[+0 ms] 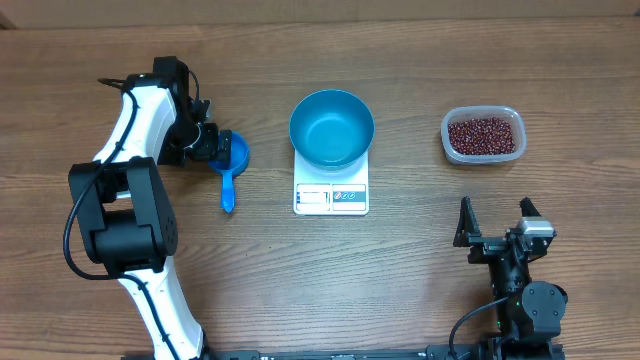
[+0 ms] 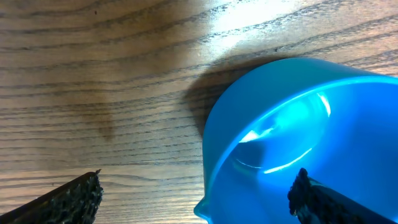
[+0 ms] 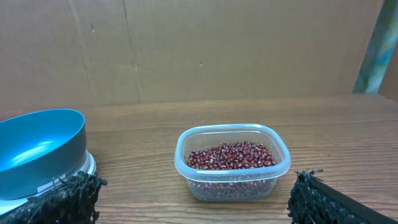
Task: Scoop item into bowl and weigh 150g on scale
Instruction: 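Lower the left gripper and grasp the blue scoop's rim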
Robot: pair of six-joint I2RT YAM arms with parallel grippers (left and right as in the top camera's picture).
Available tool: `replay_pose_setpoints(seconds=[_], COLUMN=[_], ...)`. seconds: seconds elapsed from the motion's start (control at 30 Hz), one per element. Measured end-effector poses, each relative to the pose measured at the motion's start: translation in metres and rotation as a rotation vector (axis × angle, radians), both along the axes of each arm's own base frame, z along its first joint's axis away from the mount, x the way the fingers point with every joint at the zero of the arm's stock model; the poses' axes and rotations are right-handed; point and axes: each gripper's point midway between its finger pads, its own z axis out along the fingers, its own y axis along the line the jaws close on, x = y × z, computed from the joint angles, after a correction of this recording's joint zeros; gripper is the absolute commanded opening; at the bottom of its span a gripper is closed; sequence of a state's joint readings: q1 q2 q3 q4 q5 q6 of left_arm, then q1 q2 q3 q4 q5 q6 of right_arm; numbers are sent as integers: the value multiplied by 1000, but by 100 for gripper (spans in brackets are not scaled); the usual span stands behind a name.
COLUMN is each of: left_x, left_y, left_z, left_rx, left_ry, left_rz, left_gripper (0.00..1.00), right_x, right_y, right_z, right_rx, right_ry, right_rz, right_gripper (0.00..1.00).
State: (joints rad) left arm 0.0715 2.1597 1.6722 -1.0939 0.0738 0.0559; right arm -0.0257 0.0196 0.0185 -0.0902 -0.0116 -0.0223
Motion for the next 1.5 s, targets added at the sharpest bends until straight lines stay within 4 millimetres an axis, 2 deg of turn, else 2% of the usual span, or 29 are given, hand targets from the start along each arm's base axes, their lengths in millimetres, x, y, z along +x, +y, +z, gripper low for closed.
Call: replay_pose_setpoints(seconds=[0.43, 1.1, 1.5], left_x=[0, 16, 16], left_y=[0, 1, 5], left_z=[0, -1, -1], left_rx=[0, 5, 28], left_ry=[0, -67, -66], left_rz=[0, 0, 1], left_gripper=[99, 100, 99], right_x=[0, 0, 0], right_y=[0, 0, 0], right_z=[0, 0, 0], right_rx=[0, 0, -1], right_ry=[0, 0, 0], right_rz=[0, 0, 0], right_gripper=[100, 100, 100])
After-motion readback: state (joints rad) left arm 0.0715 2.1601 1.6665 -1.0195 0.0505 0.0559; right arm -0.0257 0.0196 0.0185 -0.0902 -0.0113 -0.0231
